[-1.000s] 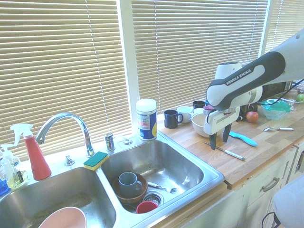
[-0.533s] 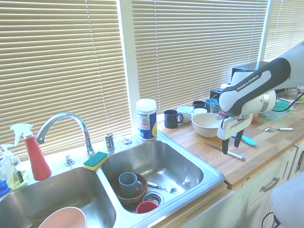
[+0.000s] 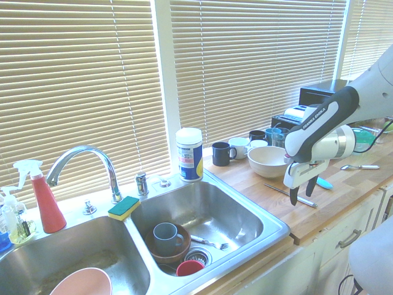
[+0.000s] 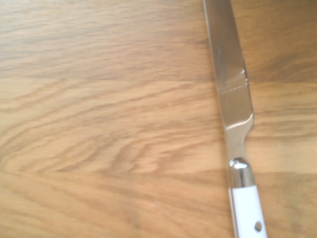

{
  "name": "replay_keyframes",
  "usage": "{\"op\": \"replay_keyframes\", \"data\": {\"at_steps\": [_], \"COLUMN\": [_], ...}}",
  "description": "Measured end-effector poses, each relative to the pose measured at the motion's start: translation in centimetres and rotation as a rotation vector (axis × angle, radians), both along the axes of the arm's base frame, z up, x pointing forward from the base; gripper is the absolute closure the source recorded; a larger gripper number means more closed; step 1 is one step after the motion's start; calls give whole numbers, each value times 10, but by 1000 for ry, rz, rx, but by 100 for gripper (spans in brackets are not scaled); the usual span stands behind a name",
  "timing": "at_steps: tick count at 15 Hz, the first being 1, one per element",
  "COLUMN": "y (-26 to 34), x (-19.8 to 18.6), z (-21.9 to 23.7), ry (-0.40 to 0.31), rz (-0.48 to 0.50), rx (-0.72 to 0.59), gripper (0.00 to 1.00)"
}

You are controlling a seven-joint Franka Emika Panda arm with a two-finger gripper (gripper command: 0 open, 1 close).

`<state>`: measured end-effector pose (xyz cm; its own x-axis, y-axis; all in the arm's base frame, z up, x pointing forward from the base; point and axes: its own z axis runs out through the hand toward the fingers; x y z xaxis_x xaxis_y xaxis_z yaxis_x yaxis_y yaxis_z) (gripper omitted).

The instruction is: Put the knife into the sink

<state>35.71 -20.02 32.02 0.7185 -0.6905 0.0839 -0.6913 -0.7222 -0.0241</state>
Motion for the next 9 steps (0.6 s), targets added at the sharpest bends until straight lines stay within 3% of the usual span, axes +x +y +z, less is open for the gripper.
{"op": "replay_keyframes", "data": {"at_steps": [9], "y": [-22], "x": [0], "z": [-7], "ry": [2], "rz": [-27], "rx": [-1], "gripper": [100]}}
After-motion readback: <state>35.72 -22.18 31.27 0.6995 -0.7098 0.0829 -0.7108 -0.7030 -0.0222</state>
